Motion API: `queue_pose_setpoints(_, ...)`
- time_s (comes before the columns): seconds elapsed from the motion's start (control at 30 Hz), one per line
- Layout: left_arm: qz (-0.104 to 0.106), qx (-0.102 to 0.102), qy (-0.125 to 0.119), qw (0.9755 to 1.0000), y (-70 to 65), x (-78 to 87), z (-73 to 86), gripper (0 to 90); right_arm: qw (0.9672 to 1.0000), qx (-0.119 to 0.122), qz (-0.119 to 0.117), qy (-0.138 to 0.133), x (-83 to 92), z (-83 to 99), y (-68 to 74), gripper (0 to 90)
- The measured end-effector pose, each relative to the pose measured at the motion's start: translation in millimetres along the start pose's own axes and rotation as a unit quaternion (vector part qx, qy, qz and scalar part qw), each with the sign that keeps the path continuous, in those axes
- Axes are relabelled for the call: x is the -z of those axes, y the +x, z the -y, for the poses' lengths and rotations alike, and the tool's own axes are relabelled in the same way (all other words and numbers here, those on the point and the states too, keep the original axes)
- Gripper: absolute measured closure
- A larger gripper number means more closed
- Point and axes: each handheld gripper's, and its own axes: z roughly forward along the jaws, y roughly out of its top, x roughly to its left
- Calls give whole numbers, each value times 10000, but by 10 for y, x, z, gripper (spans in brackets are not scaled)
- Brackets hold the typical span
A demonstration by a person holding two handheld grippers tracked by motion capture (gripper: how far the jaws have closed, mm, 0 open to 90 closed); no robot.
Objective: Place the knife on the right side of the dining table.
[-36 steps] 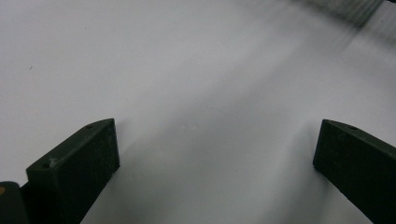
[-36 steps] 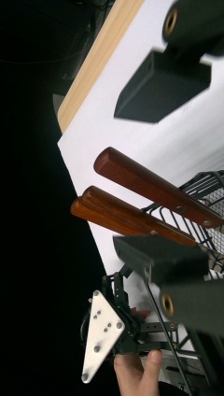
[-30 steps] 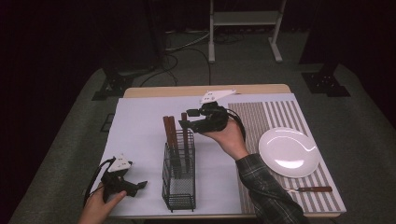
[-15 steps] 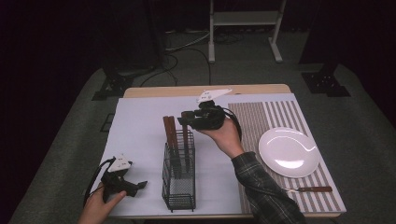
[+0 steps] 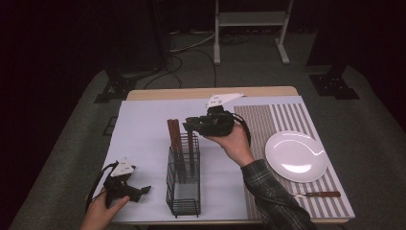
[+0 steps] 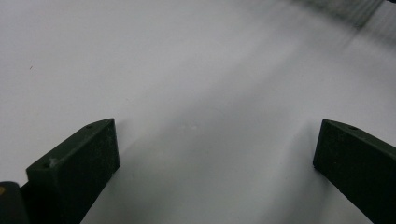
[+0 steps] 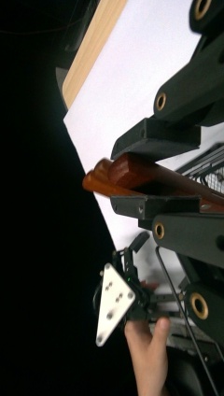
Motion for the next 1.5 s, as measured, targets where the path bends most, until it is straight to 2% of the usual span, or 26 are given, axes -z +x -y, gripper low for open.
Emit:
queue_pose_setpoints(0.07,0,0,1,10000,0,0,0,0,10000,-25,-54,-48,14,2,14,724)
queue_pose_setpoints(0.1,0,0,2,10000,0,0,0,0,9998,-63,-155,-86,33,1,29,736)
queue_pose_setpoints(0.27,-3,1,-1,10000,-1,0,0,0,9994,-156,-285,-137,55,1,32,751)
queue_pose_setpoints(0.5,0,0,9,10000,0,2,-1,0,9988,-169,-436,-150,73,-14,72,769)
queue_pose_setpoints(0.9,-5,4,1,10000,-1,0,0,0,9988,-73,-417,-242,100,-86,124,782)
queue_pose_setpoints(1.5,2,10,12,10000,-2,2,0,0,9982,156,-350,-460,223,-347,226,788)
